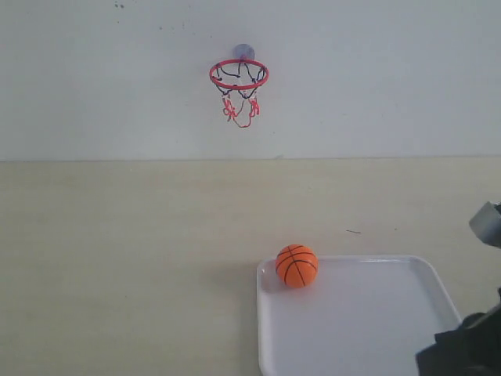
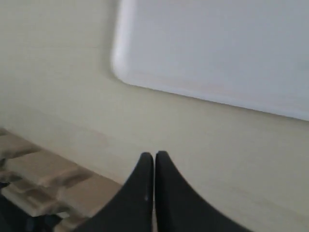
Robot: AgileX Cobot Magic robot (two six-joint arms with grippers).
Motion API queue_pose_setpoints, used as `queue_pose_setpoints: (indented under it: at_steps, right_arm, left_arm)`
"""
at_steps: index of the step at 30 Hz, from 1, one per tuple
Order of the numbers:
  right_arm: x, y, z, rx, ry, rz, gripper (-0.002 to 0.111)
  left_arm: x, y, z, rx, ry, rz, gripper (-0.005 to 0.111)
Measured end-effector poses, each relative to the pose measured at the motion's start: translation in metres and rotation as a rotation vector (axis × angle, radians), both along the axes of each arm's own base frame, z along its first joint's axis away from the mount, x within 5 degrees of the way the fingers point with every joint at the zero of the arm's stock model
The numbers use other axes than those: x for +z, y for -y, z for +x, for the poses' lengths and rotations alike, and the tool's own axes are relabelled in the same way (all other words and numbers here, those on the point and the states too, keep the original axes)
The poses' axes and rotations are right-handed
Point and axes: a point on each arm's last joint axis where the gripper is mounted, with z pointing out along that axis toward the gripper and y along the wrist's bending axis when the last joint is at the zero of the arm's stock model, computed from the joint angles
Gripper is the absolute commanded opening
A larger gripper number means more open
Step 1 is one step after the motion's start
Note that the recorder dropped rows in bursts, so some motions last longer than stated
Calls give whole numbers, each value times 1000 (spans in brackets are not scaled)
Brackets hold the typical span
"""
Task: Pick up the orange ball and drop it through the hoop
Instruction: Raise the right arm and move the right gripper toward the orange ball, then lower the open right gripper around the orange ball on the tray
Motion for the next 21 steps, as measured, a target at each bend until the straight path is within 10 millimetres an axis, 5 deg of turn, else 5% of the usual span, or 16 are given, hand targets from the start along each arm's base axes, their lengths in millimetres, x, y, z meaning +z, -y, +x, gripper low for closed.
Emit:
queue_pose_setpoints:
  at_steps: [7,13,21]
  right_arm:
    - [23,-18,40,159,48,96,0]
    - [47,-27,87,192,74,13,0]
    - [52,-67,97,229,209,-170,1]
  left_arm:
    - [0,0,0,0,0,0,4]
    - [0,0,0,0,0,0,4]
    - [0,0,0,0,0,0,4]
